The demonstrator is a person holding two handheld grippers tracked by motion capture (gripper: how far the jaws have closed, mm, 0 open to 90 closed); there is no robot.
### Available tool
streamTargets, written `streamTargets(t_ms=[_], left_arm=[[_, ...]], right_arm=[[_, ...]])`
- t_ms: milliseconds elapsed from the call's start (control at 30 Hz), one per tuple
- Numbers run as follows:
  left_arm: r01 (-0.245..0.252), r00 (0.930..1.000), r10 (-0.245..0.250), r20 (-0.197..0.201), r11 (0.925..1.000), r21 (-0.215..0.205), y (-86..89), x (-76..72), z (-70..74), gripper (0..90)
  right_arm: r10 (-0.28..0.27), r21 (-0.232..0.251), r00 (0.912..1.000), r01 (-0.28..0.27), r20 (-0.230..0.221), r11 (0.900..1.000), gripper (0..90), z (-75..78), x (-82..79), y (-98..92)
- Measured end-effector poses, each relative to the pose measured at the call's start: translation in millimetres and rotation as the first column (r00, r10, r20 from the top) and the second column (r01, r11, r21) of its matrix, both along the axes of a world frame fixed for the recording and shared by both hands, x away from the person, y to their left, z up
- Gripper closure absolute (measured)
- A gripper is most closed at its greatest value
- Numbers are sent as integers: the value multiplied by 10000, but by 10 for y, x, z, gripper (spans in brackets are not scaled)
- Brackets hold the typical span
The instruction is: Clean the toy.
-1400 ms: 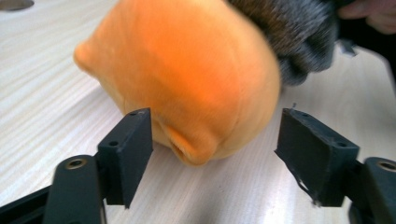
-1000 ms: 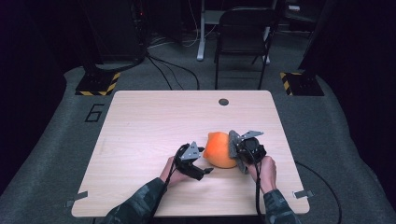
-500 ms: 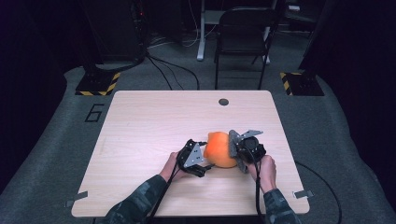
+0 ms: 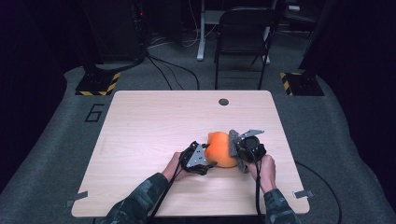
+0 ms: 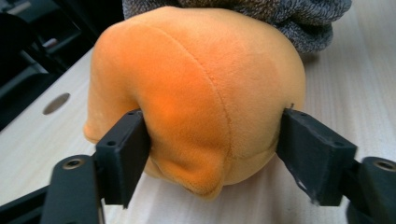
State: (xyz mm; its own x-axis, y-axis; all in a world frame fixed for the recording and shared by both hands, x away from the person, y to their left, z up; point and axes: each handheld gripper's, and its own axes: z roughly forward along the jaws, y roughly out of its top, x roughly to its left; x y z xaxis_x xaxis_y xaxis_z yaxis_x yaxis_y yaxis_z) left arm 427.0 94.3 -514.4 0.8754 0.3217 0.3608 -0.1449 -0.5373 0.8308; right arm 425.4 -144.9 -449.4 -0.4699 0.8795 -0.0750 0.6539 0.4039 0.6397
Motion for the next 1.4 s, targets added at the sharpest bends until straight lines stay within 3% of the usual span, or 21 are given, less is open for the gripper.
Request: streamTargets(t_ms=[67,200,367,467,633,833,1167,1400], left_arm=[[-3,10000,2,73,10000,80,-4,-7,11,360],[-195,9991,187,-392,9996,-197,-3,1,-9,489],[-238,9995,236,-223,9997,-64,-11,-12,13,602],[-365,9985,356,-417,9991,-213,9,-2,22,653],[-368,9986,357,-385,9990,-264,17,-2,24,680],[-416,9978,387,-530,9977,-543,34,6,7,705],[-554,9968,496,-631,9941,-933,61,2,72,734],[-572,9947,429,-939,9861,-1563,96,-31,201,740]], right_arm=[[-18,-86,10000,19,80,10000,772,3,-8,16],[-7,-16,10000,7,75,10000,772,2,4,11],[-88,21,9995,88,310,10000,774,34,-27,7],[-186,326,9988,171,448,9993,774,92,-38,-57],[-786,607,9953,752,565,9953,773,186,-90,-334],[-1570,556,9867,1546,411,9864,773,123,-86,-608],[-1670,423,9850,1652,429,9853,772,88,-55,-643],[-1782,476,9826,1757,532,9833,772,90,-49,-670]])
